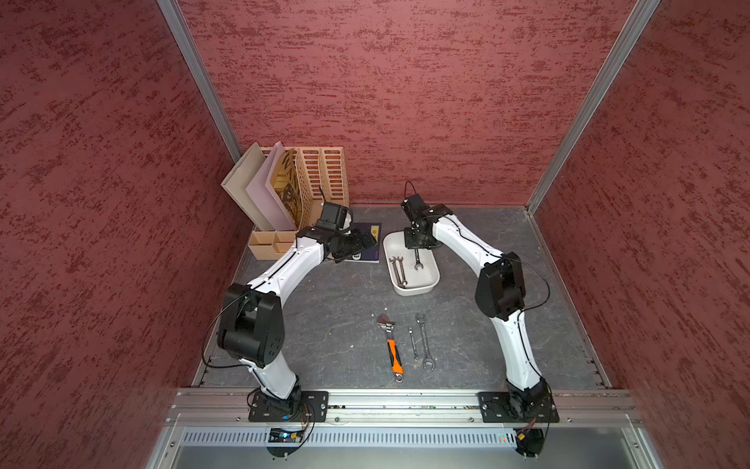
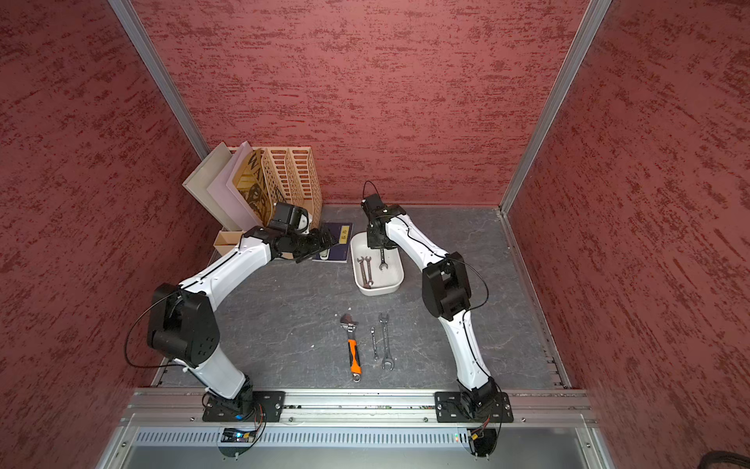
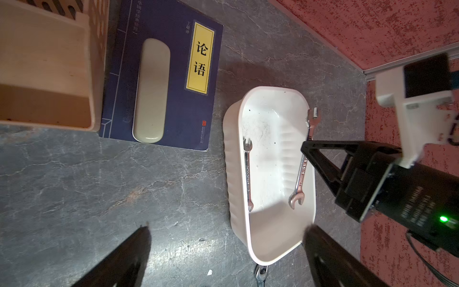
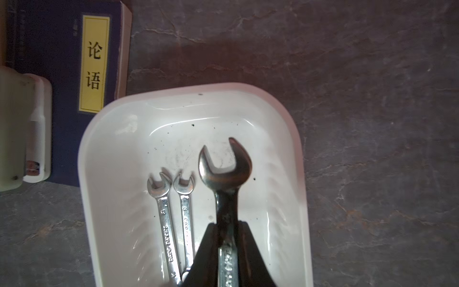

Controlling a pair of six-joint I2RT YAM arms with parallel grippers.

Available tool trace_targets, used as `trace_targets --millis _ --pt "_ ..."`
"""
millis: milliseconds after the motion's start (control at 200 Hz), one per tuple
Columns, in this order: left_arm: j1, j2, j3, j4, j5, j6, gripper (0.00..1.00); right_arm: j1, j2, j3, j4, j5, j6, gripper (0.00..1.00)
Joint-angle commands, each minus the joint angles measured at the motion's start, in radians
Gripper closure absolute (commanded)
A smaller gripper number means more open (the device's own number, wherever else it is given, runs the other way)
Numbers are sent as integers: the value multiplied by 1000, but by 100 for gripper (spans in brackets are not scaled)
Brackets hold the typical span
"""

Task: Take out the wrench from the storage box
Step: Pick up the wrench from the storage box, then place the wrench at the center of the board.

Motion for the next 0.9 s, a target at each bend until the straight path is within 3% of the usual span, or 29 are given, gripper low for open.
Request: trace_targets --millis 0,270,606,897 --pt "4 -29 -14 15 5 -5 0 -9 -108 -9 -15 1 -12 85" --pt "-15 -46 0 -6 -21 1 0 1 -360 -293 34 1 6 84" --pt "-83 -93 -2 -30 -74 13 0 79 -753 -852 105 7 116 83" --pt "-99 -136 -38 -32 -94 4 0 200 -899 -1214 252 -67 270 82"
